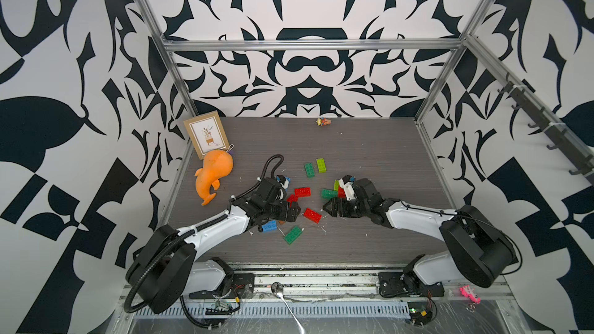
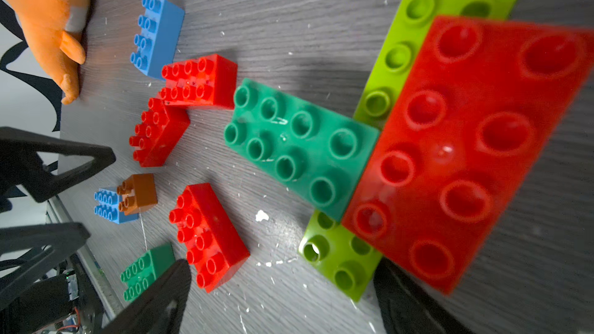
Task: Assemble a small pinwheel with lego
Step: Pick up the lego brick from the center of the board.
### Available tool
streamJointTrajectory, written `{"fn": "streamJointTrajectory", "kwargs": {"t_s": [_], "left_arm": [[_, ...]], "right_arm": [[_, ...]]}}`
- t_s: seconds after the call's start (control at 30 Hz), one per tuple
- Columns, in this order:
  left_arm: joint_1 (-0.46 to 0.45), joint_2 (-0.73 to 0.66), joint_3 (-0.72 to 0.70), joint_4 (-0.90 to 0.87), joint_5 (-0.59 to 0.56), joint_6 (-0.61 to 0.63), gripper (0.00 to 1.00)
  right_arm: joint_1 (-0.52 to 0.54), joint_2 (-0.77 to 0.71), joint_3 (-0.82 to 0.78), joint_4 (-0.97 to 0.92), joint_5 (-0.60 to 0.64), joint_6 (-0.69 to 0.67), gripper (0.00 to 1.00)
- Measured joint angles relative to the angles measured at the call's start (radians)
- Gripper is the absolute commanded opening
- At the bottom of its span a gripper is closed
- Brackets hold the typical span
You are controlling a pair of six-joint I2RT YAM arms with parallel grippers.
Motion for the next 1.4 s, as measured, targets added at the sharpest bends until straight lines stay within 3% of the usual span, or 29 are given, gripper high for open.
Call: {"fn": "streamJointTrajectory", "kwargs": {"t_s": [0.13, 0.33, 0.5, 0.73, 1.17, 1.3, 1.4], "left_arm": [[0.0, 0.111, 0.062, -0.005, -0.016, 0.048, 0.78], [-0.01, 0.198, 0.126, -0.003, -0.077, 0.055, 0.75], [-0.038, 0.214, 0.109, 0.002, -0.127, 0.053, 0.84], [-0.046, 0.199, 0.075, 0.044, -0.127, 0.085, 0.84], [-0.046, 0.308, 0.166, 0.092, -0.114, 0.143, 0.84], [-0.047, 0.311, 0.166, 0.102, -0.121, 0.157, 1.0], [-0.049, 0.319, 0.172, 0.111, -0.122, 0.159, 0.99]], "right_arm": [[0.0, -0.067, 0.0, -0.036, 0.017, 0.003, 0.95], [-0.014, -0.225, -0.01, -0.09, 0.018, 0.002, 0.95], [-0.018, -0.286, -0.023, -0.137, 0.011, -0.007, 0.95], [-0.018, -0.29, -0.038, -0.164, -0.003, -0.013, 0.95], [-0.024, -0.293, -0.052, -0.169, -0.027, -0.015, 0.95], [-0.03, -0.302, -0.06, -0.177, -0.031, -0.016, 0.95], [-0.032, -0.302, -0.061, -0.179, -0.035, -0.016, 0.95]]}}
